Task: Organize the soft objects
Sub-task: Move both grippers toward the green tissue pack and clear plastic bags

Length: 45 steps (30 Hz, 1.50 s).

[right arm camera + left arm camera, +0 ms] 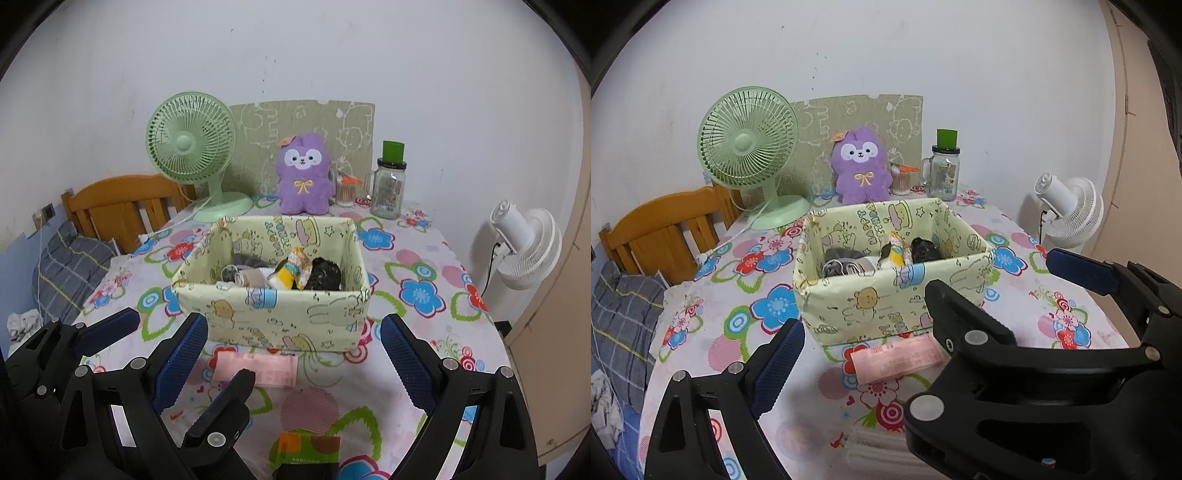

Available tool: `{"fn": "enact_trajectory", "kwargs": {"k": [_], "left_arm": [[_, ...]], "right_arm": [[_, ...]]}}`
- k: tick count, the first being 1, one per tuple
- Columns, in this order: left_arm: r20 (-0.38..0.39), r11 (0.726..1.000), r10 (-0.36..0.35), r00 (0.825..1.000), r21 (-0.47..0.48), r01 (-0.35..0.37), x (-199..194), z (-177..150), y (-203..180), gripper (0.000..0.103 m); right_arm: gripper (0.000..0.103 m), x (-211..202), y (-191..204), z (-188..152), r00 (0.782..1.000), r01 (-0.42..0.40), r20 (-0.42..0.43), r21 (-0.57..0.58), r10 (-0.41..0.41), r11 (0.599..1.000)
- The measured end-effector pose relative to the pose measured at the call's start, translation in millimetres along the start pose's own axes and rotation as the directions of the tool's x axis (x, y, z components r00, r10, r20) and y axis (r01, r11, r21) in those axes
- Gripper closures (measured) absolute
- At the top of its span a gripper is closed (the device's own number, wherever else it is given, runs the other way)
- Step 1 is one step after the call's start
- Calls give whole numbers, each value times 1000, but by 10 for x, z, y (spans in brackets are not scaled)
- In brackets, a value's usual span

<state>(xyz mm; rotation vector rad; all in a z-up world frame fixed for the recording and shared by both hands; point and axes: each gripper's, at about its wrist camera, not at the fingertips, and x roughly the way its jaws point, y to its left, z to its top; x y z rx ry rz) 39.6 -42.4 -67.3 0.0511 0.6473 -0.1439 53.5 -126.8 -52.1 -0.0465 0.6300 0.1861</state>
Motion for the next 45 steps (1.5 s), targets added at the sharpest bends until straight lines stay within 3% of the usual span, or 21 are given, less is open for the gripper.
{"fn": "enact_trajectory", "kwargs": {"k": [28, 45], "left_arm": [[-92, 998, -59, 994, 0, 59, 213, -516, -40, 4], [-142, 997, -78, 987, -8, 77, 340, -691, -47, 2]], "right_arm": [[7, 180, -44, -581, 992, 33, -121, 58, -26, 998], [6, 296, -45, -757, 983, 59, -180, 62, -47, 996]]}}
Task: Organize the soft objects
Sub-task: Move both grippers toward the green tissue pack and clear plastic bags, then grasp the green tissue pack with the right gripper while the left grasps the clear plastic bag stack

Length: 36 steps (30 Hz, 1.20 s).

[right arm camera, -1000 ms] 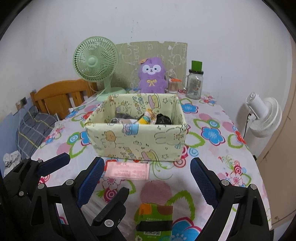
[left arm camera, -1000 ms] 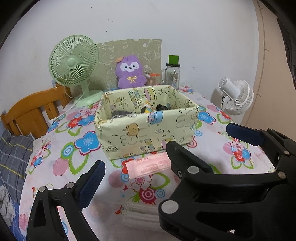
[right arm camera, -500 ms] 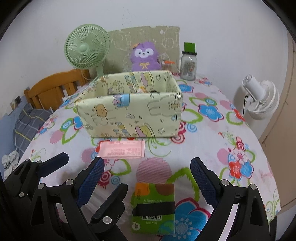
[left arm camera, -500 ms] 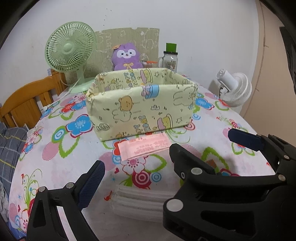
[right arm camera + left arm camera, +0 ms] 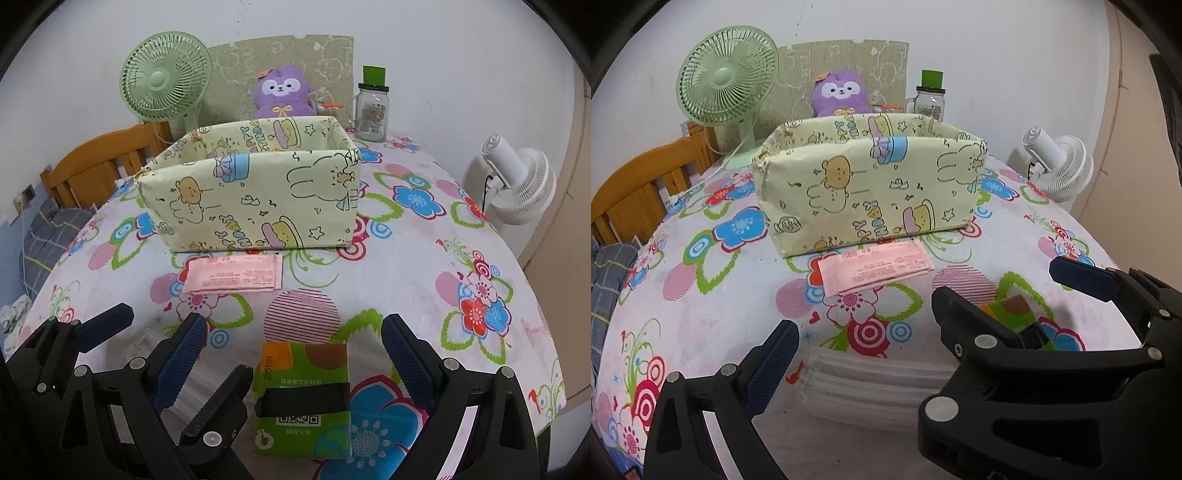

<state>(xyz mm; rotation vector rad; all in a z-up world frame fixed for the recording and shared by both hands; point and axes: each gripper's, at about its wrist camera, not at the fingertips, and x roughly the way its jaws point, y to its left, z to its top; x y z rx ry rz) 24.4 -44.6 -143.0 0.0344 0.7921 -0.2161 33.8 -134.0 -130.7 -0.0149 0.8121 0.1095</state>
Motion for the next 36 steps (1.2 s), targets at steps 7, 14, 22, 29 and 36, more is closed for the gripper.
{"fn": "enact_trajectory", "kwargs": {"k": [7, 14, 22, 29, 36], "left_arm": [[-20, 1000, 3, 1000, 11, -3, 50, -58, -14, 2], [-39, 1000, 0, 999, 18, 1, 89, -116, -23, 2], [-58, 1000, 0, 998, 20, 1, 147, -169, -26, 0], [-69, 1000, 1, 998, 21, 0, 187, -202, -25, 0], [-58, 999, 9, 998, 32, -8, 185, -231, -46, 0]], "right_arm": [[6, 29, -1, -59, 1000, 12, -18, -8, -13, 1000], [6, 80, -40, -115, 999, 21, -48, -3, -21, 1000], [6, 177, -97, -170, 995, 31, -94, 12, -29, 999], [11, 251, -120, -213, 992, 22, -127, 26, -18, 999], [37, 249, -70, -230, 992, 37, -117, -3, -37, 999]]}}
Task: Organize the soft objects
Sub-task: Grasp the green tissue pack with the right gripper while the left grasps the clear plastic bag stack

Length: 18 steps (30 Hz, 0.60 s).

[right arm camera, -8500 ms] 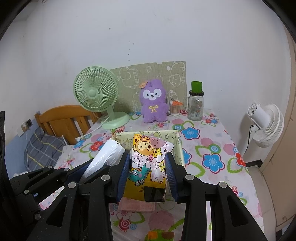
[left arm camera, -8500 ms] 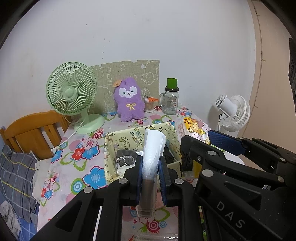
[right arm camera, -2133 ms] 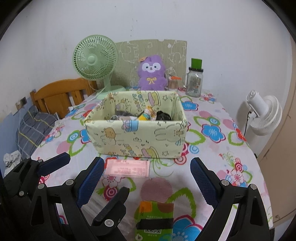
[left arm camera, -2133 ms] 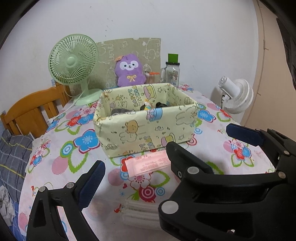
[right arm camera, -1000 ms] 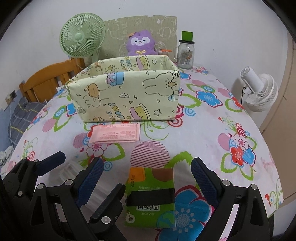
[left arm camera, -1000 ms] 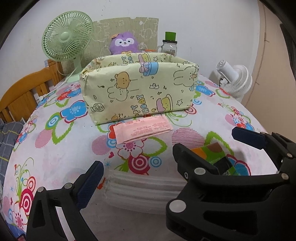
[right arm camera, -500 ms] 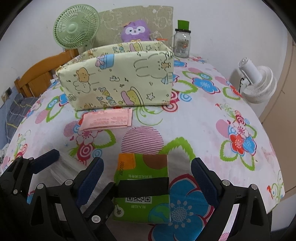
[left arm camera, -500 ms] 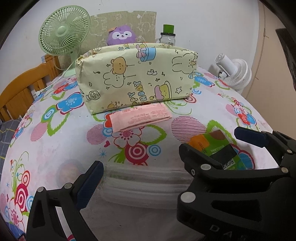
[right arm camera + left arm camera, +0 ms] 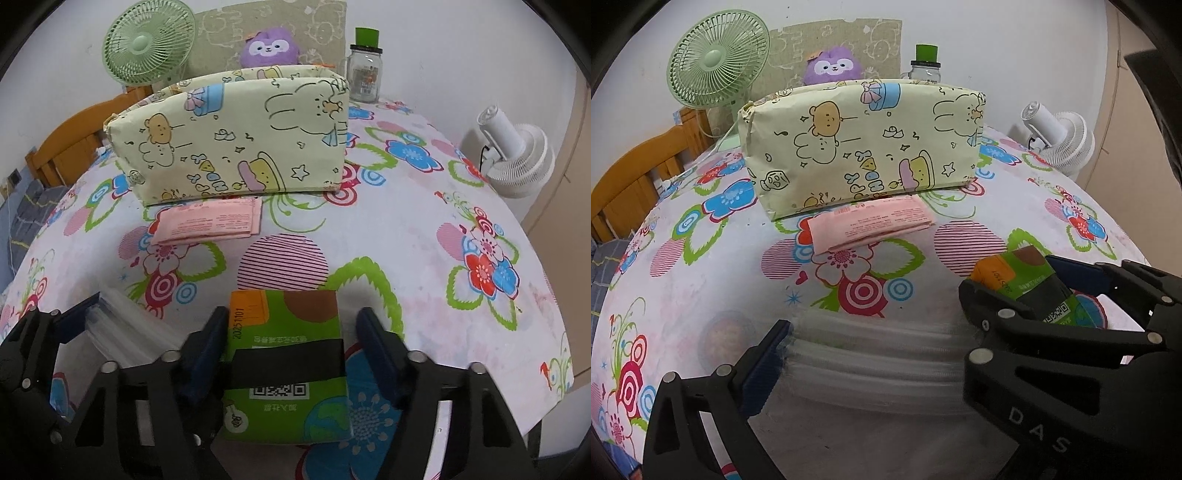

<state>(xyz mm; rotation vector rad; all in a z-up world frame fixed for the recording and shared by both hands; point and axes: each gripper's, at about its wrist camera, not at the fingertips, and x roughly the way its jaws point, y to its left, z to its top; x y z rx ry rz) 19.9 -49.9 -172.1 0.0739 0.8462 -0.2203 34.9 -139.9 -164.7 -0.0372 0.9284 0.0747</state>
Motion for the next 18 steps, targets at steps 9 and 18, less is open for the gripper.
{"fn": "enact_trajectory", "kwargs": {"k": [9, 18], "left_arm": [[1, 1000, -3, 1000, -6, 3, -14, 2, 12, 3], [14, 1000, -6, 1000, -8, 6, -42, 97, 17, 4]], "right_arm": [[48, -19, 41, 9, 1000, -21, 5, -11, 21, 1000], [48, -71, 10, 92, 999, -20, 26, -8, 20, 1000]]}}
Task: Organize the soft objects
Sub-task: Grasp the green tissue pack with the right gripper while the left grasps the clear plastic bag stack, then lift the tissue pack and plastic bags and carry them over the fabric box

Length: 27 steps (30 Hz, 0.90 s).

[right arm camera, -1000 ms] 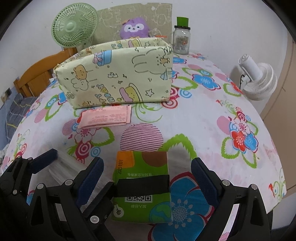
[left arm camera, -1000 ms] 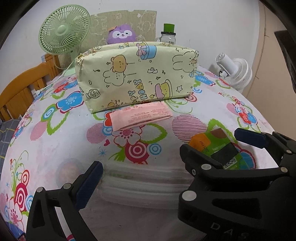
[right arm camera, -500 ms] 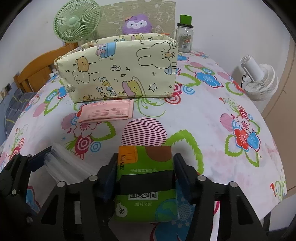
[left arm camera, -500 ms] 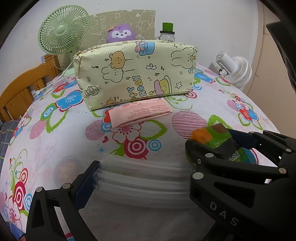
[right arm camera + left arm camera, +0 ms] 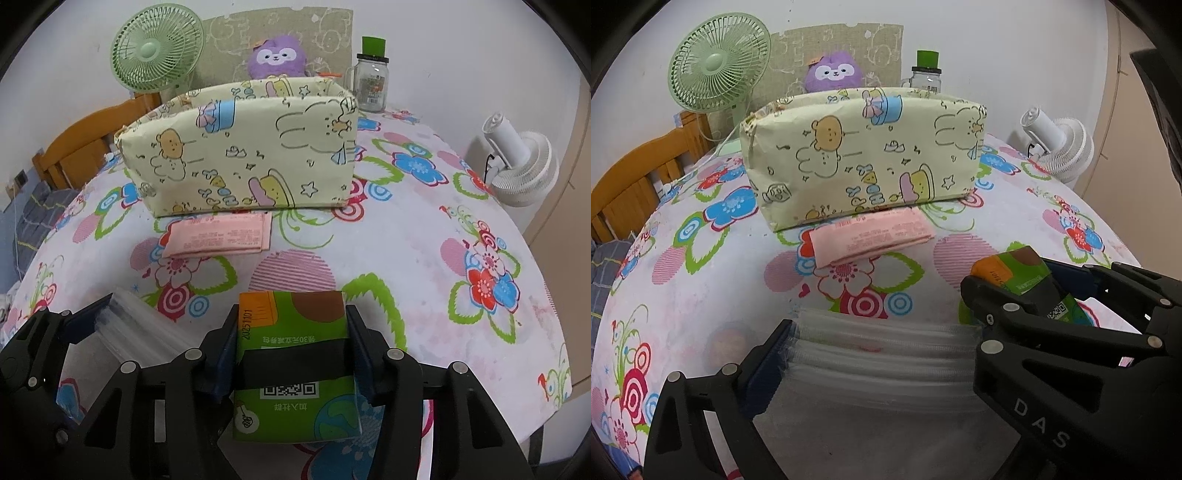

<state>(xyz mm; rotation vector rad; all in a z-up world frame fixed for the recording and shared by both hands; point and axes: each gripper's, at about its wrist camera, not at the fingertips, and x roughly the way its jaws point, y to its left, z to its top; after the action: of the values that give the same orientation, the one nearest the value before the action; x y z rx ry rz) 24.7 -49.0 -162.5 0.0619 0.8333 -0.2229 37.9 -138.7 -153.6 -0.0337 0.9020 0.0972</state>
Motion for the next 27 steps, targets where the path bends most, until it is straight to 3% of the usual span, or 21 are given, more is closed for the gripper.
{"fn": "enact_trajectory", "kwargs": {"k": [27], "left_arm": [[63, 1000, -2, 998, -1, 2, -217, 412, -2, 4]], "right_arm": [[48, -299, -66, 363, 995, -16, 98, 17, 14, 1000]]}}
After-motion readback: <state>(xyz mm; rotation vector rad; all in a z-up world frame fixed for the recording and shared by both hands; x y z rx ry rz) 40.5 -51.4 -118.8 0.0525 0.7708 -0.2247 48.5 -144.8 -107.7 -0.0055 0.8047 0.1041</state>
